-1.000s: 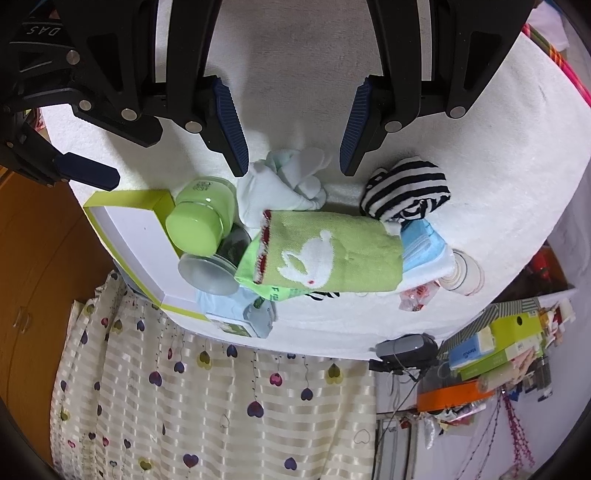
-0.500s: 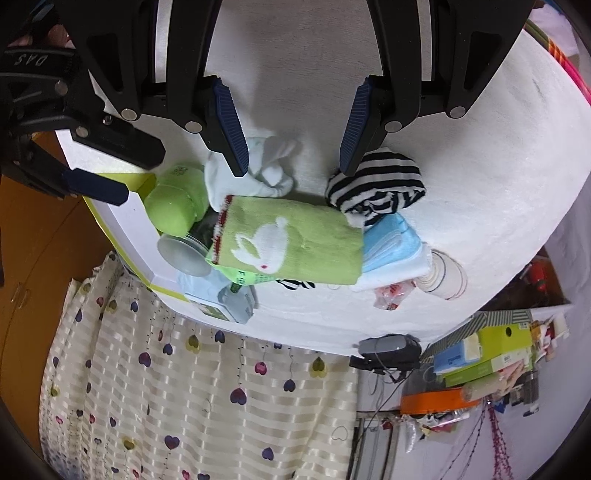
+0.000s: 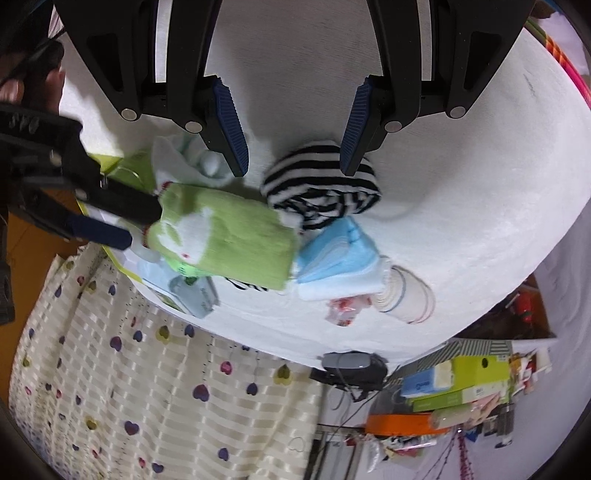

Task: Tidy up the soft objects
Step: 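Grasp the rolled green rabbit towel with the right gripper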

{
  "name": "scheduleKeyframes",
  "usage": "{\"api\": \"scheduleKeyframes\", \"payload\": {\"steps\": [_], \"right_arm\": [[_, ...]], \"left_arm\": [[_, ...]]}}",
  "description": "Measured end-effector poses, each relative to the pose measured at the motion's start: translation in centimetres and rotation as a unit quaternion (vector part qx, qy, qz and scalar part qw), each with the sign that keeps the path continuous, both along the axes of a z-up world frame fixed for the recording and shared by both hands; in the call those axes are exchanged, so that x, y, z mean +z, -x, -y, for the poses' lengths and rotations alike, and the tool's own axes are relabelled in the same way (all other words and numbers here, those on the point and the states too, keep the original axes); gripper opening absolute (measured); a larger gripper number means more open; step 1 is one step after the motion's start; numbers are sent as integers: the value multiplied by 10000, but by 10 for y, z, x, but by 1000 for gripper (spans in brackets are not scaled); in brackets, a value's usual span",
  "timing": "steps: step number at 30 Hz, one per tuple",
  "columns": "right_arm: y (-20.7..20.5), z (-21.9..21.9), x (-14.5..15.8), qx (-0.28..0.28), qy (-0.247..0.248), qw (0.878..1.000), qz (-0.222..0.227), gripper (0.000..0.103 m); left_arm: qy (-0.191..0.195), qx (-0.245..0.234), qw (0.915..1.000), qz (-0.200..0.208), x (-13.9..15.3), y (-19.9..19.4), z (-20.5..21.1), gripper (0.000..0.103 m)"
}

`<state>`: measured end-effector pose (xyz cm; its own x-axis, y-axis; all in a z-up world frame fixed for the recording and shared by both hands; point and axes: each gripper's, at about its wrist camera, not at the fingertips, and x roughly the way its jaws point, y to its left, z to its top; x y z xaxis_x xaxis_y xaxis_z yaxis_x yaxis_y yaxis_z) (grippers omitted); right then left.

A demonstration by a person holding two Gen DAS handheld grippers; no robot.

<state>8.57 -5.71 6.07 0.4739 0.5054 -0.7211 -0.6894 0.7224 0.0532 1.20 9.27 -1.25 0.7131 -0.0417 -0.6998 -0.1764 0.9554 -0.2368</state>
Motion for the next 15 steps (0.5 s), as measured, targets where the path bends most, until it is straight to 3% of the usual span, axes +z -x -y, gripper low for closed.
{"api": "scheduleKeyframes", "payload": {"steps": [9,15], "right_arm": [[-29,-37,-10,616,217,9978,-109,70],[-18,-53,-25,1104,787,9906,-200,63]], "left_arm": [[144,-74,9998,-68,-6,-7,-25,51],[181,-190,9996,-91,-11,-6,-29,51]]}}
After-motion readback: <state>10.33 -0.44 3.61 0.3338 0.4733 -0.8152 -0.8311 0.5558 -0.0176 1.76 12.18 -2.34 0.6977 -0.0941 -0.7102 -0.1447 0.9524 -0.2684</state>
